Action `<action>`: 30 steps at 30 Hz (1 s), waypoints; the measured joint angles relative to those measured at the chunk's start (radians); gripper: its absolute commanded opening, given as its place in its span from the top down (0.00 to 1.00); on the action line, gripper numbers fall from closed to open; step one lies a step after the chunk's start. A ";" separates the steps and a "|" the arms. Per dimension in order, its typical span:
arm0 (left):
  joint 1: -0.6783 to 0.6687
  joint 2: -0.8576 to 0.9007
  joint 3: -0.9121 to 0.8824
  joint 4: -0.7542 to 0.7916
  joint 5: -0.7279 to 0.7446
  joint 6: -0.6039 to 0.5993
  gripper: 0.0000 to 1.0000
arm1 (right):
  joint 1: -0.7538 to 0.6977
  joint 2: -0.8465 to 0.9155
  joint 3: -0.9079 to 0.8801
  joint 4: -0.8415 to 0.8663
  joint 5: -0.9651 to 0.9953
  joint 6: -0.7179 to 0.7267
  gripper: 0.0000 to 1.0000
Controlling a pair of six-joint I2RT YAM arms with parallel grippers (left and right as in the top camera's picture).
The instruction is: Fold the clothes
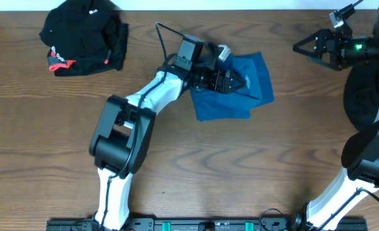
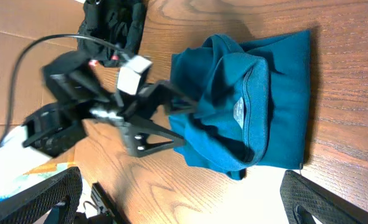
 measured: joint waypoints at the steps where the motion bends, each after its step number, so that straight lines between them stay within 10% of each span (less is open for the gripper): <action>1: 0.000 -0.023 -0.001 0.001 -0.012 -0.001 0.78 | 0.000 0.000 0.000 0.001 0.000 0.000 0.01; 3: -0.001 -0.066 -0.001 0.010 -0.045 -0.010 0.94 | 0.000 0.000 0.000 0.001 0.000 0.000 0.01; 15: -0.003 -0.053 -0.001 0.085 -0.398 -0.163 0.94 | 0.000 0.000 0.000 0.003 0.007 -0.001 0.01; 30: -0.003 0.166 0.019 0.251 -0.448 -0.224 0.94 | 0.000 0.000 0.000 -0.023 0.008 -0.005 0.01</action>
